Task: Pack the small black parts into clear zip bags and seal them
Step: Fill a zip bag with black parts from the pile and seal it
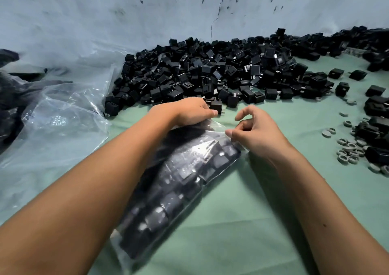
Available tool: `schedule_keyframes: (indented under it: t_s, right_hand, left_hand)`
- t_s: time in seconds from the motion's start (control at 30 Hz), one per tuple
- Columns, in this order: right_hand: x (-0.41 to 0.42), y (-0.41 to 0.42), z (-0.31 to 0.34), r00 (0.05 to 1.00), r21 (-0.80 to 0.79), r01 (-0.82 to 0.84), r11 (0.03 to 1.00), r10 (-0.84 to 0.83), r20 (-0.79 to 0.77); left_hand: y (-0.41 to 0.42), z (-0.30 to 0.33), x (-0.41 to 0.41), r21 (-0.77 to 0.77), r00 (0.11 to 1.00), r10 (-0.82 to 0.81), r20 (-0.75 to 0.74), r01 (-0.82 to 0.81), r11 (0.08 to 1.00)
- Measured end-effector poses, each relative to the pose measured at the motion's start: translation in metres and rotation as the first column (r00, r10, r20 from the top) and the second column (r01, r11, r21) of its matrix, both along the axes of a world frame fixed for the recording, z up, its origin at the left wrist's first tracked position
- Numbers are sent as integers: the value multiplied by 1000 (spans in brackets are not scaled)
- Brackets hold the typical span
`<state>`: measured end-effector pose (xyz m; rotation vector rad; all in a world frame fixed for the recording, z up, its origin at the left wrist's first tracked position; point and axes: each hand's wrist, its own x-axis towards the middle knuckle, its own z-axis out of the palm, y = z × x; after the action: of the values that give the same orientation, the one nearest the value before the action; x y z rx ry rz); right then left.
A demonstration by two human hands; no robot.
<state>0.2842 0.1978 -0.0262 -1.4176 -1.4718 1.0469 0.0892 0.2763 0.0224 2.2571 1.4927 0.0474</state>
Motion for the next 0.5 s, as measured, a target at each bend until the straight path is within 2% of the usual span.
schedule_keyframes:
  t_s: [0.1, 0.23, 0.37, 0.43, 0.5]
  right_hand:
    - [-11, 15, -1, 997, 69, -2, 998, -3, 77]
    - [-31, 40, 5, 974, 183, -124, 975, 84, 210]
    - [-51, 51, -2, 965, 209, -234, 950, 200, 169]
    - [-56, 52, -11, 973, 235, -203, 951, 169, 157]
    - [-56, 52, -18, 982, 272, -118, 955, 71, 176]
  left_hand:
    - [-4, 4, -23, -51, 999, 34, 38, -32, 998]
    - [-16, 6, -55, -80, 997, 28, 70, -23, 997]
    - [-32, 2, -80, -95, 996, 70, 45, -66, 993]
    - [-37, -1, -89, -91, 995, 89, 32, -86, 992]
    - [-42, -2, -91, -72, 991, 127, 39, -124, 990]
